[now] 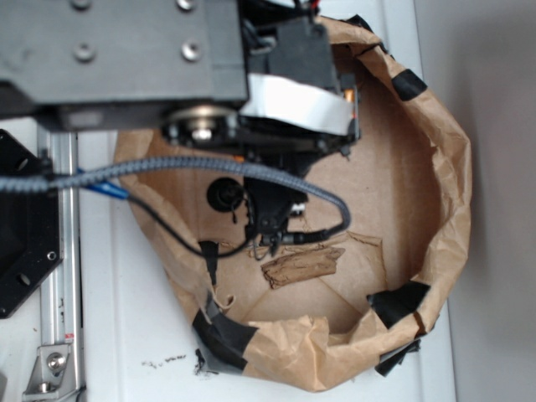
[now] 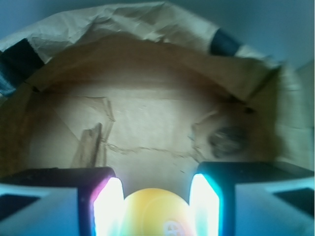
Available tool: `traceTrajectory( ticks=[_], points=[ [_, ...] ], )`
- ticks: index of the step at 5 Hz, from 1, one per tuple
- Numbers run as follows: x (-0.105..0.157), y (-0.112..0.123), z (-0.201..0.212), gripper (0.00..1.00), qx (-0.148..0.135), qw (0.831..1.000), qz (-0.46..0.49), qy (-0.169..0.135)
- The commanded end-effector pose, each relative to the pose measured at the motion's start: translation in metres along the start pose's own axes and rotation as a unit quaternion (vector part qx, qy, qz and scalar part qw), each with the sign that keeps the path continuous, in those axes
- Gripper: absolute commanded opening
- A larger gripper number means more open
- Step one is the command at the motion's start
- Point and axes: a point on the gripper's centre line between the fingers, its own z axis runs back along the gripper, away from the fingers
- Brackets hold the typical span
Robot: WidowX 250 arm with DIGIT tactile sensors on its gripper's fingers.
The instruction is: Grab the yellow duck.
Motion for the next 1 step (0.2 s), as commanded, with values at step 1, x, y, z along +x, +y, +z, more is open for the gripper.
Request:
traceTrajectory(
  ticks=[1],
  points=[
    [-0.0026, 0.0058, 0.0259, 0.0, -0.014, 0.999, 0.011, -0.038]
  ],
)
